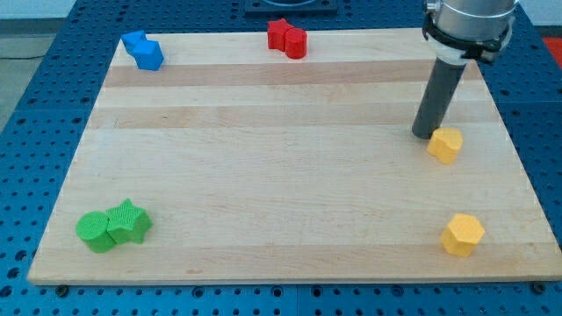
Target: Move the yellow heart towards the yellow hexagon
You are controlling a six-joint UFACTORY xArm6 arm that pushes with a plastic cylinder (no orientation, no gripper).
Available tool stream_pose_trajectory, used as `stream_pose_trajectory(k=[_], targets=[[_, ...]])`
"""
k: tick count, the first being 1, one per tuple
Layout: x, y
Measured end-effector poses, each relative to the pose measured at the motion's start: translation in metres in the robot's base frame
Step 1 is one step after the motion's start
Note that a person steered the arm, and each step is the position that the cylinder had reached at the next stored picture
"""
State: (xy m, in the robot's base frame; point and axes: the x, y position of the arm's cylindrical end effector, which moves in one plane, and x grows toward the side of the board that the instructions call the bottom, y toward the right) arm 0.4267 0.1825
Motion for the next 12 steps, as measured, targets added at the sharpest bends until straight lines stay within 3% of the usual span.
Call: stream_pose_trajectory(k=[3,7,9,12], targets=[[-0.017,0.028],[0.034,0.016],[0.027,-0.019],[0.050,0.015]])
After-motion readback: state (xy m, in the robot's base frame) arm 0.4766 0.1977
